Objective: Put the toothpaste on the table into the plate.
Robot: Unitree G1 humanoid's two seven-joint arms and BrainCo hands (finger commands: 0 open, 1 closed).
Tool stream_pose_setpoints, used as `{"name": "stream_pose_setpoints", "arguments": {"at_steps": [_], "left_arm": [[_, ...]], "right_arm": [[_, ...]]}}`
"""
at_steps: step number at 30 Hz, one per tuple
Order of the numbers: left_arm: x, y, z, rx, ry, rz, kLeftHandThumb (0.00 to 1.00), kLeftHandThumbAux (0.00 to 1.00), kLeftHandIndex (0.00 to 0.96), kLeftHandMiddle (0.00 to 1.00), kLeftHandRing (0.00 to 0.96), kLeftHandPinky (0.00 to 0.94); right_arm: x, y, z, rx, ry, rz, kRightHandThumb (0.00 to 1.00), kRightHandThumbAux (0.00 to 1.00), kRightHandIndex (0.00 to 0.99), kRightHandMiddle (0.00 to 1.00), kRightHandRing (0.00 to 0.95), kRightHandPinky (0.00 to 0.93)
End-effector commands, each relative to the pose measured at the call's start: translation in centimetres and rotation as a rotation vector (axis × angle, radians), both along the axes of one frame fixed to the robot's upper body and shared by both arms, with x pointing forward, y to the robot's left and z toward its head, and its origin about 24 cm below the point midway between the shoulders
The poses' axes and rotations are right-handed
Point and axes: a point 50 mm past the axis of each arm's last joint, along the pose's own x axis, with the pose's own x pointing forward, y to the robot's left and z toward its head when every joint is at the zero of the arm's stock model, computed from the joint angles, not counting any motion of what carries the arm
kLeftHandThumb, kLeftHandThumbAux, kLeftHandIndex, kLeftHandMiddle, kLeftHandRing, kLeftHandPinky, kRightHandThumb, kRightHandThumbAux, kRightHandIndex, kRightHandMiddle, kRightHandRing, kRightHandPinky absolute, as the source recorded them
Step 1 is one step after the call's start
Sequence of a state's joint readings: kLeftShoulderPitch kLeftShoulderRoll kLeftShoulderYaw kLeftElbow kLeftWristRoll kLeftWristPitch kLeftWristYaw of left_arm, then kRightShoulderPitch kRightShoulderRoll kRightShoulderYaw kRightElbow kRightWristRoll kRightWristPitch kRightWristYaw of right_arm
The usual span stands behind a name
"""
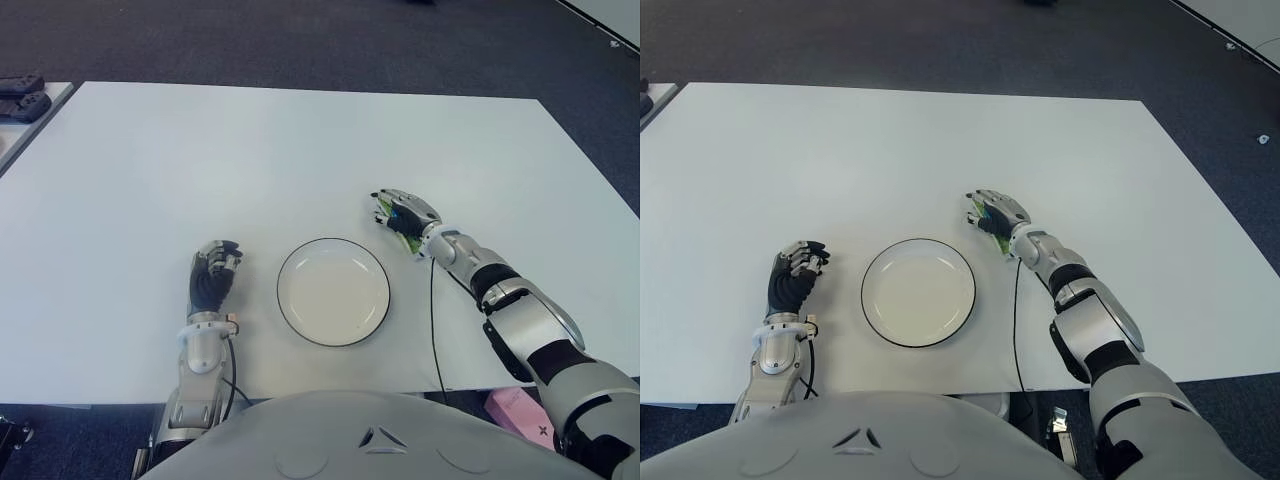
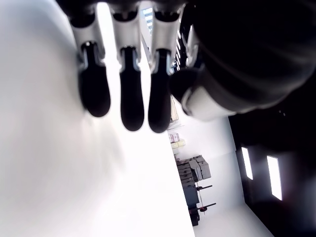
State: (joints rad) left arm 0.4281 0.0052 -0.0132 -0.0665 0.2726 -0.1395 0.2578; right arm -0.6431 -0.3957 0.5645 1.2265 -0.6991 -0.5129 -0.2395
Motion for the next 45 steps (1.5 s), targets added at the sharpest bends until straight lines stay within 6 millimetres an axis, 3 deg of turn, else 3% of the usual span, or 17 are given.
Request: {"name": "stream_pose_setpoints", "arguments": {"at_steps": [1,6,19,20,22,23,24,25,26,28,30,35,45], "left_arm": [[-0.1,0.1,0.0,-0.004,0.009,0.003,0.705,0.723,0.427,0.489,0.5,0.522],[-0.1,0.1,0.0,-0.021,0.009,0.012,0.707,0.723,0.427,0.492,0.503,0.524],[0.0,0.3,0.0,-0.03,0.007,0.028,0.707,0.722,0.427,0.489,0.5,0.52],[0.0,0.3,0.0,-0.03,0.007,0.03,0.708,0.722,0.428,0.491,0.503,0.523],[0.0,0.3,0.0,-0.032,0.008,0.031,0.708,0.721,0.428,0.492,0.505,0.525],[0.0,0.3,0.1,-0.033,0.008,0.031,0.708,0.721,0.429,0.493,0.506,0.524],[0.1,0.3,0.1,-0.034,0.007,0.031,0.708,0.721,0.429,0.493,0.506,0.523],[0.1,0.3,0.1,-0.035,0.005,0.032,0.708,0.721,0.429,0.493,0.506,0.522],[0.1,0.3,0.1,-0.036,0.004,0.033,0.708,0.721,0.429,0.493,0.505,0.52],[0.1,0.3,0.1,-0.037,0.0,0.034,0.708,0.72,0.43,0.493,0.504,0.518],[0.2,0.3,0.2,-0.039,-0.004,0.034,0.708,0.72,0.43,0.493,0.503,0.516],[0.2,0.3,0.3,-0.042,-0.016,0.034,0.709,0.72,0.431,0.498,0.505,0.529],[0.2,0.3,0.3,-0.044,-0.027,0.035,0.708,0.721,0.429,0.498,0.502,0.524]], "right_arm": [[-2.3,-0.2,-2.7,-0.017,0.135,-0.001,0.556,0.177,0.0,0.0,0.0,0.0],[-3.2,-0.5,-3.8,-0.015,0.166,-0.039,0.568,0.218,0.0,0.0,0.0,0.0],[-3.1,-0.3,-3.5,0.101,0.142,-0.118,0.577,0.271,0.0,0.0,0.0,0.0],[-2.9,-0.3,-3.2,0.136,0.128,-0.124,0.591,0.307,0.0,0.0,0.018,0.076],[-2.6,-0.2,-2.5,0.189,0.103,-0.133,0.604,0.338,0.0,0.0,0.035,0.145],[-2.5,-0.2,-2.3,0.205,0.094,-0.136,0.639,0.37,0.036,0.06,0.124,0.235],[-2.5,-0.2,-2.1,0.225,0.083,-0.144,0.653,0.381,0.049,0.082,0.156,0.268],[-2.5,-0.3,-2.0,0.255,0.053,-0.164,0.688,0.406,0.101,0.142,0.229,0.33],[-2.6,-0.3,-2.0,0.273,0.033,-0.178,0.703,0.512,0.218,0.239,0.313,0.39],[-2.7,-0.4,-1.9,0.301,-0.008,-0.198,0.717,0.604,0.321,0.336,0.393,0.443],[-2.7,-0.4,-1.6,0.319,-0.041,-0.205,0.768,0.651,0.396,0.397,0.451,0.476],[-2.6,-0.3,-1.2,0.366,-0.117,-0.235,0.898,0.657,0.448,0.439,0.492,0.504],[-2.3,0.3,0.2,0.467,-0.237,-0.254,0.957,0.646,0.453,0.475,0.515,0.54]]}}
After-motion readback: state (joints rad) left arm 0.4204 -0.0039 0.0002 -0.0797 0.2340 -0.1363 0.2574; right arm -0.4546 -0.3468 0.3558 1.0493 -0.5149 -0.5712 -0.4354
